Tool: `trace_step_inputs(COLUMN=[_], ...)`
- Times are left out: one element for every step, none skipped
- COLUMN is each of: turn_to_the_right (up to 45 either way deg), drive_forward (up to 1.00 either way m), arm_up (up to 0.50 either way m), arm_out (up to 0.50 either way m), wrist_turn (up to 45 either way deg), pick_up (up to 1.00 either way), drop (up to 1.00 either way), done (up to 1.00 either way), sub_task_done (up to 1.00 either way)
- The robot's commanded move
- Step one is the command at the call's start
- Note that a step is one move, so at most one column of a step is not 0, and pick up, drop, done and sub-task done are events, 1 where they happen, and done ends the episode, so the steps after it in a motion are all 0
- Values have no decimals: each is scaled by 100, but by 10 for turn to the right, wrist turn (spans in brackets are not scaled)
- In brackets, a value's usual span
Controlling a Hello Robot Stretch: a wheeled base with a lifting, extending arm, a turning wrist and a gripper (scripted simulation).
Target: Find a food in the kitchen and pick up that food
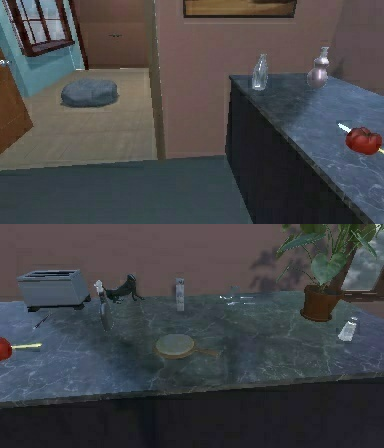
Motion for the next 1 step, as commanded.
trace_step_inputs(turn_to_the_right=[0], drive_forward=[0], arm_up=[50], arm_out=[0], wrist_turn=[0], pick_up=[0], drop=[0], done=[0], sub_task_done=[0])
